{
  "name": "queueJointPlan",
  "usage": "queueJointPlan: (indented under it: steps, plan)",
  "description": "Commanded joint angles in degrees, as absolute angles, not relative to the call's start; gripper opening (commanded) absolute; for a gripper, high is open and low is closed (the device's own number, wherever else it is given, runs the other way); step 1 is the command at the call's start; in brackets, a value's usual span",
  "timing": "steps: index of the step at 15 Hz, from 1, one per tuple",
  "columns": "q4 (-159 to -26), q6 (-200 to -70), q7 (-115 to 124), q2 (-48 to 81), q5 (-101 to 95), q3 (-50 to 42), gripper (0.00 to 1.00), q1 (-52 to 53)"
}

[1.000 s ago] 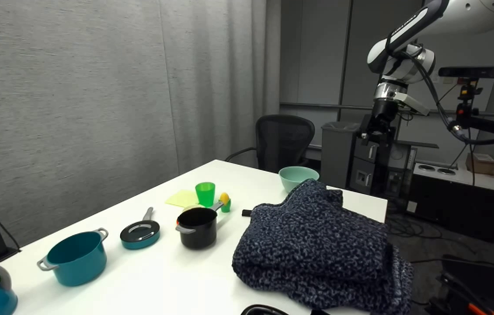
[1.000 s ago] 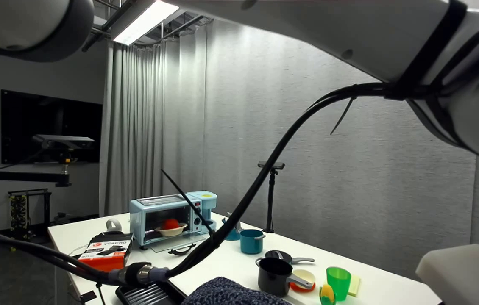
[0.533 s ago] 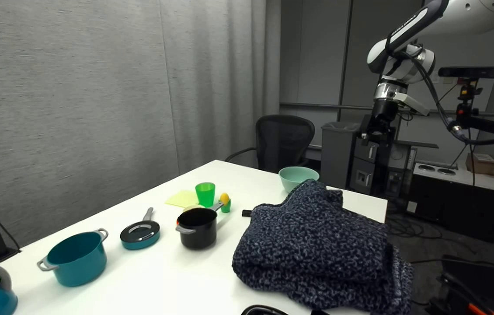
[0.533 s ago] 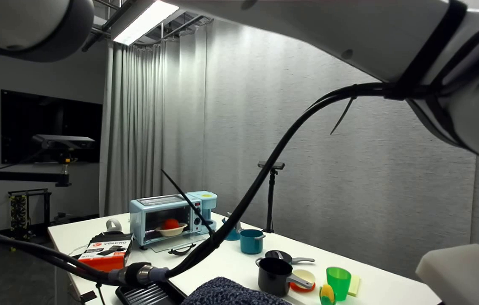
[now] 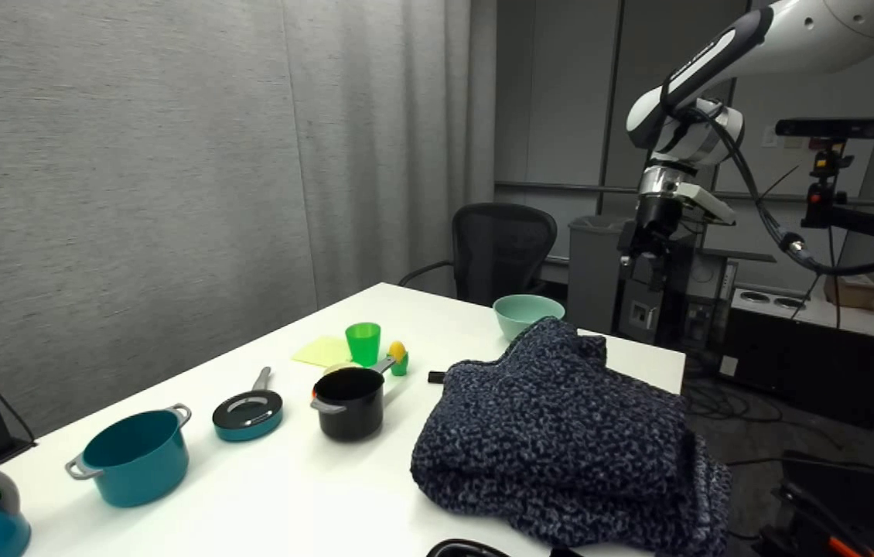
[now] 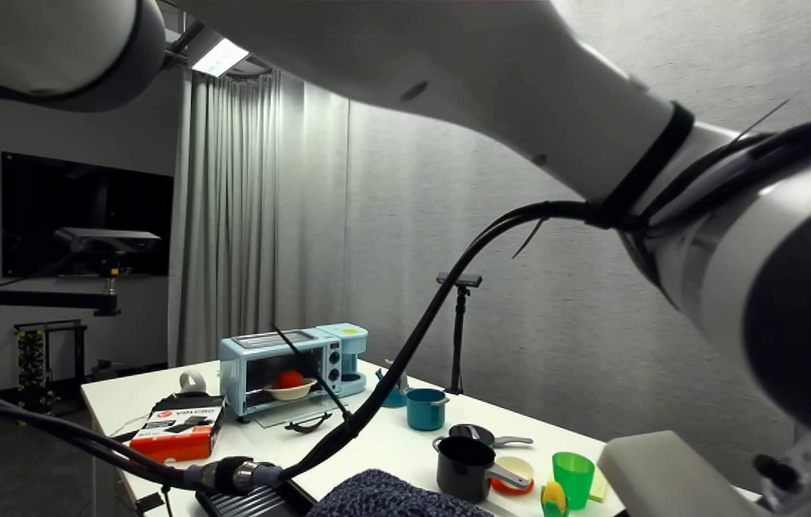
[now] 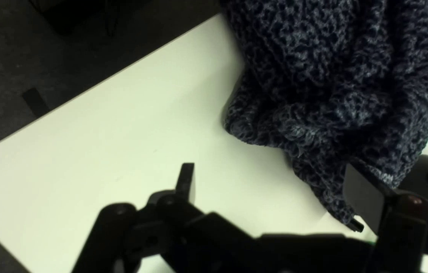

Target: Unfold the blanket once

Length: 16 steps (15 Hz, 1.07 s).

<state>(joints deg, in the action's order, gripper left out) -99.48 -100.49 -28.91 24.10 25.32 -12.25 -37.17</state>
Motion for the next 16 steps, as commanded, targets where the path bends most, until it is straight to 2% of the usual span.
queueJointPlan:
  steps: [1,3,10,16]
  plan:
    - [-103.96,-104.85,-28.67,23.33,27.28,-10.24,1.0,-33.99]
    - [-104.52,-106.94,-28.55,24.01,29.94,-9.44,1.0,-32.99]
    - [-98.93,-100.33,-21.12,29.5,37.86,-10.86,1.0,-34.89]
    - [-100.14,-98.45,-22.89,31.16,37.25,-10.05,1.0,-34.17]
